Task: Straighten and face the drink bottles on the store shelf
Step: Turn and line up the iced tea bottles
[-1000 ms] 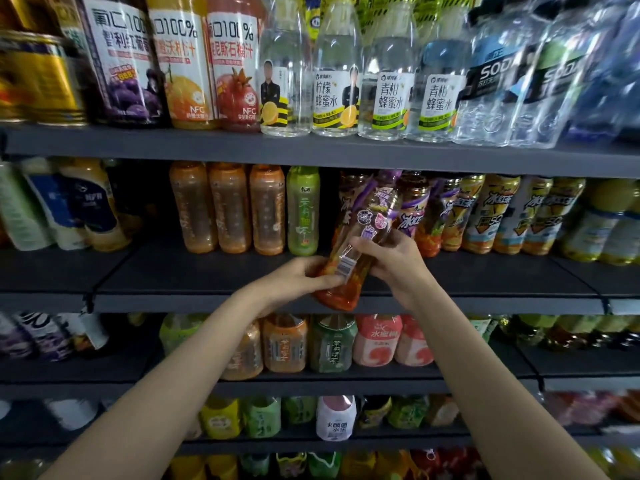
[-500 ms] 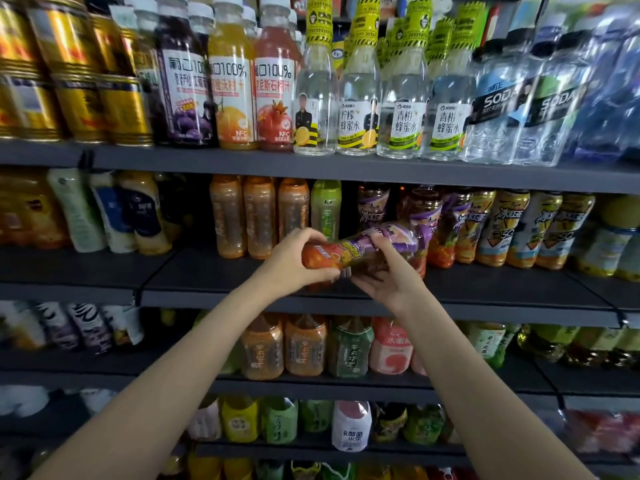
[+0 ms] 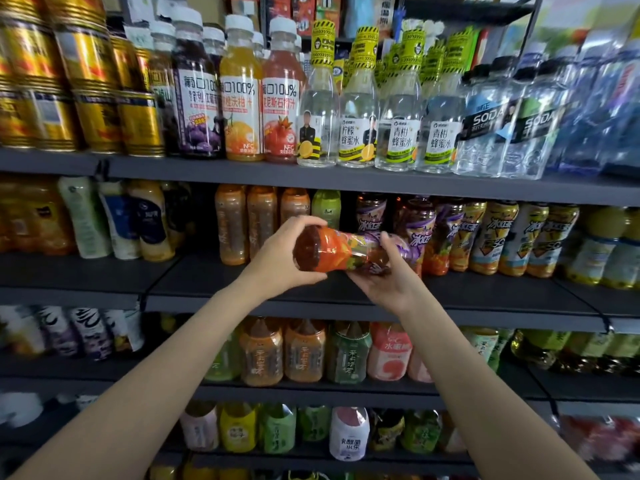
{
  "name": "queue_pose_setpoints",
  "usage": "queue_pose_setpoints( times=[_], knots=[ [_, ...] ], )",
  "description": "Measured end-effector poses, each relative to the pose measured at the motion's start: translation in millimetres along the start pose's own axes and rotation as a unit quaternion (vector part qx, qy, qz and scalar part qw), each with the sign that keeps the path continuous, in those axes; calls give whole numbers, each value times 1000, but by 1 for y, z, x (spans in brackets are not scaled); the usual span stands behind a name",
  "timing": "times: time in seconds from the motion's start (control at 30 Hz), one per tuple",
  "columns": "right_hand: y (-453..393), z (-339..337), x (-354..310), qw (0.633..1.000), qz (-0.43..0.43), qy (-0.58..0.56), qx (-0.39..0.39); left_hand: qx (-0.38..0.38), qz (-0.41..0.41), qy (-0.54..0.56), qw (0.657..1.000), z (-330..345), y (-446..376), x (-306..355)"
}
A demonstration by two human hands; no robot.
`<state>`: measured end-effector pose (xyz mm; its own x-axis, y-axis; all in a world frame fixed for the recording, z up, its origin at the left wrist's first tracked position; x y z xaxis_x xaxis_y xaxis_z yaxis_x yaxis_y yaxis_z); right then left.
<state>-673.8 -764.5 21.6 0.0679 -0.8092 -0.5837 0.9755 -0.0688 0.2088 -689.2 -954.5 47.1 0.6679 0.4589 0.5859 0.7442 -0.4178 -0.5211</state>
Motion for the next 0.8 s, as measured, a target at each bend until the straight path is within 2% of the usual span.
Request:
queue_pose_setpoints(
  times=[0.13, 0.23, 0.4, 0.53, 0.67, 0.73, 0.8],
  knots=[
    [3, 1, -3, 999, -31, 3, 13, -6, 25, -30, 999, 4, 3, -3],
    [3, -3, -9, 991, -101, 82, 3, -62, -29, 24, 997, 10, 5, -15],
    [15, -6, -15, 945, -172, 264, -90, -135, -134, 73, 979, 35, 3, -31],
    [24, -4, -18, 925, -171, 299, -156, -187, -160, 161, 956, 47, 5, -26],
    [27, 2, -23, 926, -163, 294, -175, -121, -137, 130, 975, 47, 2, -19],
    [28, 7, -22, 917, -172, 331, -142, -35, -105, 30, 993, 47, 2, -17],
    [27, 7, -19, 926, -160, 324, -110, 80, -75, -93, 990, 46, 5, -15]
  ],
)
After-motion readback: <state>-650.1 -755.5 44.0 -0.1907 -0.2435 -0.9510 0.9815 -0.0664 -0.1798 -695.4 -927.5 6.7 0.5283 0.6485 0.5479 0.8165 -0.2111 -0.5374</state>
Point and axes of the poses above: each hand's wrist, its own y-axis away from the middle knuckle, its own z-axis out of the palm, x = y × z, the point moved 1 cm from there along -y, towards the middle knuckle, and after that the axes turned 3 degrees about -z, right-handed, at the moved point
